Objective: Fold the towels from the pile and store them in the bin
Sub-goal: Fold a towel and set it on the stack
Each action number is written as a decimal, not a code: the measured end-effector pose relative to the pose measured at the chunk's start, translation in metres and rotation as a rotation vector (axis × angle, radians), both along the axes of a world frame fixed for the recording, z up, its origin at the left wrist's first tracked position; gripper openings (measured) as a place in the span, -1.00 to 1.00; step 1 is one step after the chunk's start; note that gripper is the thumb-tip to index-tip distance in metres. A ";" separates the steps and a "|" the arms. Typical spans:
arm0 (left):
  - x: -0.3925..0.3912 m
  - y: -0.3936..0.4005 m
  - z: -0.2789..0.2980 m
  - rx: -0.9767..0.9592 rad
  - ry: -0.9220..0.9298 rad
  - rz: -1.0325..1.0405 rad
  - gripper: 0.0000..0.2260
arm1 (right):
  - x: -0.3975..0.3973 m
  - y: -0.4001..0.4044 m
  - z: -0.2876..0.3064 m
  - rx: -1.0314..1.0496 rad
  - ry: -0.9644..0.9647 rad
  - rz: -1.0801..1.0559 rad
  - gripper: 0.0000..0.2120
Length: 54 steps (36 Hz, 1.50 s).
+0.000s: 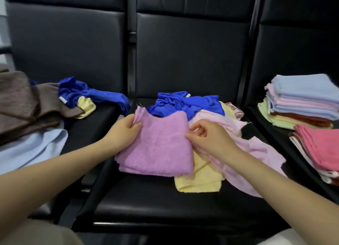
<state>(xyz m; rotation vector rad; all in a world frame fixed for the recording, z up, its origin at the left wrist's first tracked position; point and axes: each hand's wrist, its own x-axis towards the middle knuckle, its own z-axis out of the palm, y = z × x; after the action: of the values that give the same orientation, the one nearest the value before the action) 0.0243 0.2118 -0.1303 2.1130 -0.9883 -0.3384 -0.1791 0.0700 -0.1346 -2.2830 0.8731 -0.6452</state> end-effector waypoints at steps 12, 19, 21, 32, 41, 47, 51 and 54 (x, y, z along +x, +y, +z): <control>-0.010 0.013 0.008 0.228 0.492 0.115 -0.69 | 0.020 0.021 0.000 0.235 0.254 0.043 -0.52; -0.026 0.002 0.034 -0.125 0.872 -0.063 -0.75 | 0.018 0.036 0.004 0.715 -0.051 0.079 -0.65; -0.038 0.001 0.044 -0.218 0.928 -0.078 -0.75 | 0.011 0.035 0.012 0.833 -0.154 0.036 -0.79; -0.121 -0.038 0.050 -0.256 0.965 -0.144 -0.80 | -0.073 0.005 0.052 0.708 -0.502 -0.076 -0.80; -0.245 -0.143 0.059 -0.335 0.911 -0.335 -0.93 | -0.216 -0.067 0.088 0.235 -0.395 -0.470 -0.85; -0.319 -0.216 0.059 -0.343 0.917 -0.500 -0.75 | -0.300 -0.124 0.095 -0.044 -0.125 -0.639 -0.68; -0.350 -0.231 0.033 -0.094 0.723 -0.581 -0.39 | -0.338 -0.147 0.066 0.014 0.347 -0.749 -0.34; -0.354 -0.233 0.012 -0.043 0.581 -0.560 -0.51 | -0.346 -0.148 0.043 -0.015 0.439 -0.804 -0.35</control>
<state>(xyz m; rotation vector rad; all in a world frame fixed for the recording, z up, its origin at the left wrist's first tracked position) -0.3297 -0.0212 -0.1182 1.5157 -1.1829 -1.1217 -0.5254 -0.0781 -0.0915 -2.0633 2.0441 -0.4591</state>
